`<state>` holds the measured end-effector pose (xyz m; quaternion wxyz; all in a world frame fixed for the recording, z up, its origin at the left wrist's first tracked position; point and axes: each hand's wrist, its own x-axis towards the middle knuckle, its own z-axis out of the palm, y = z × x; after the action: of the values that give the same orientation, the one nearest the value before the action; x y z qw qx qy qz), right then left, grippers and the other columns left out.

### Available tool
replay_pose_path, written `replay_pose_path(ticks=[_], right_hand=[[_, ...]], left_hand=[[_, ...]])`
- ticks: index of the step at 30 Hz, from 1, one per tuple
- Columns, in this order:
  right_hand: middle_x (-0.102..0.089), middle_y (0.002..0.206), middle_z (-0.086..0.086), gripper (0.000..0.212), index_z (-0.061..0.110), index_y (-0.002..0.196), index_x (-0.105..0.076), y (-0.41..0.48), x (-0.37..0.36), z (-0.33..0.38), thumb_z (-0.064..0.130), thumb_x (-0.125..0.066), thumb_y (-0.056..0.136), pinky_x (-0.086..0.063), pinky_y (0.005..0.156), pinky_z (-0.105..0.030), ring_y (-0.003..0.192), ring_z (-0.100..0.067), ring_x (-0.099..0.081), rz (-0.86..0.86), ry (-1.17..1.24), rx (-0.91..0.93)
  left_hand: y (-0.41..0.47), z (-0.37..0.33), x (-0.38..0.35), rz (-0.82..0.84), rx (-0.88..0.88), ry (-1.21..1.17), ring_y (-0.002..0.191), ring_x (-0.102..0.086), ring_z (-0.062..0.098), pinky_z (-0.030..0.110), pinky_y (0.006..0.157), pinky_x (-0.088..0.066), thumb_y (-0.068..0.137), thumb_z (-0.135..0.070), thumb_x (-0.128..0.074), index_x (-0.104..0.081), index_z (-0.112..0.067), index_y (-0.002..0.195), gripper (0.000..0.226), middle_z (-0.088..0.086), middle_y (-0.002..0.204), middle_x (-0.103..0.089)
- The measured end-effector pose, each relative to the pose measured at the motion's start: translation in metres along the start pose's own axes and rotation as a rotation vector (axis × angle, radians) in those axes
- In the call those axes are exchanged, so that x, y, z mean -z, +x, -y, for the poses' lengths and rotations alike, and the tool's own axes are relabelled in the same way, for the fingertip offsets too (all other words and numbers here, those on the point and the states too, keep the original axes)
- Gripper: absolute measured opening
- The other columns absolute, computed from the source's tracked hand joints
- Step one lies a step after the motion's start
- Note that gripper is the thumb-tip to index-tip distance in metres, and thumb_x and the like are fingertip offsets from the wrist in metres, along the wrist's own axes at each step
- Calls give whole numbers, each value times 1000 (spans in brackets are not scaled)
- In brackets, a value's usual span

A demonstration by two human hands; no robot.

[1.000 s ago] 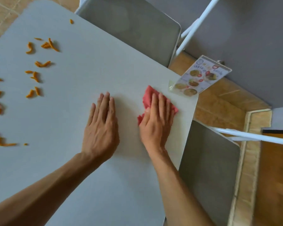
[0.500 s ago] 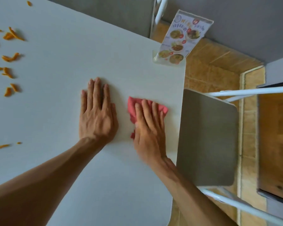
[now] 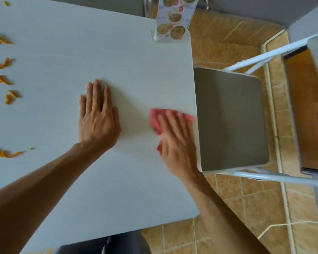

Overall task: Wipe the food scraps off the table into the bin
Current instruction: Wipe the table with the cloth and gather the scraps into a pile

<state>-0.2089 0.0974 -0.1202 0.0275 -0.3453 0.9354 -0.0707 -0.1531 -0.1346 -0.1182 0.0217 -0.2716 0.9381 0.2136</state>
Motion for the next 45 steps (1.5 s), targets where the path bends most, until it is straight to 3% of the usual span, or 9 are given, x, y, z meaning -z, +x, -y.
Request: replay_pose_path(ticks=[4, 9, 14, 19, 25, 31, 37, 42, 45], right_hand=[[-35, 164, -13, 69, 10, 154, -42, -19, -6, 45, 23, -50, 86, -20, 123, -60, 154, -40, -24, -165, 53, -511], [-26, 168, -5, 67, 16, 158, -36, -76, 1, 33, 26, -57, 94, -17, 126, -58, 158, -30, -12, 107, 81, 272], [-24, 169, -8, 75, 11, 159, -30, -107, -2, 31, 26, -54, 89, -18, 126, -57, 158, -31, -12, -88, 81, -466], [-25, 168, -6, 61, 13, 157, -35, -164, -2, 20, 23, -46, 98, -24, 123, -60, 158, -31, -16, 80, 99, 158], [-23, 168, -8, 69, 9, 158, -33, -159, -11, 56, 23, -53, 94, -21, 125, -57, 157, -32, -16, -174, 109, -681], [-29, 167, -2, 51, 21, 156, -41, -150, -10, 50, 27, -46, 105, -21, 125, -57, 158, -27, -17, 23, 128, 163], [-34, 165, -9, 57, 17, 154, -43, -90, -16, 38, 32, -36, 100, -27, 118, -63, 153, -39, -26, -206, 80, -671], [-30, 167, -5, 64, 21, 157, -39, -55, -15, 73, 30, -54, 95, -13, 125, -60, 156, -36, -19, 36, 26, 372], [-33, 166, -4, 52, 26, 154, -44, -16, -17, 57, 33, -41, 102, -22, 123, -57, 154, -32, -28, -24, 6, 233]], left_hand=[[-59, -1, -7, -17, -66, -43, 153, 1, 31, 47, 124, -3, 100, -25, -27, -14, 1, 155, 61, 18, 164, -4], [-146, -5, -23, -61, -141, -145, 154, -6, 27, 44, 125, -5, 101, -20, -33, -20, 2, 153, 58, 15, 164, -15], [-176, 1, -35, -22, -130, -1, 154, -3, 25, 44, 125, -4, 101, -25, -31, -20, 1, 154, 60, 13, 165, -11], [-174, 0, -37, -14, -114, 52, 154, 1, 21, 38, 125, 3, 102, -30, -26, -16, -2, 155, 61, 11, 165, -8], [-176, -2, -40, -40, -114, 69, 153, -3, 23, 40, 125, 0, 102, -29, -22, -17, 0, 154, 60, 13, 165, -11], [-177, -1, -43, -72, -132, 69, 153, -5, 25, 41, 125, -1, 101, -25, -26, -18, 2, 154, 59, 15, 164, -12], [-175, -1, -44, -58, -124, 61, 154, -4, 24, 46, 124, -10, 103, -28, -25, -17, -2, 155, 59, 11, 165, -10], [-190, 14, -24, -76, -93, 72, 153, -7, 29, 46, 124, -6, 98, -20, -34, -23, 4, 152, 60, 17, 163, -15], [-209, 42, -14, -101, -31, 85, 153, -9, 29, 45, 124, -6, 100, -28, -33, -25, 4, 151, 61, 17, 163, -17]])
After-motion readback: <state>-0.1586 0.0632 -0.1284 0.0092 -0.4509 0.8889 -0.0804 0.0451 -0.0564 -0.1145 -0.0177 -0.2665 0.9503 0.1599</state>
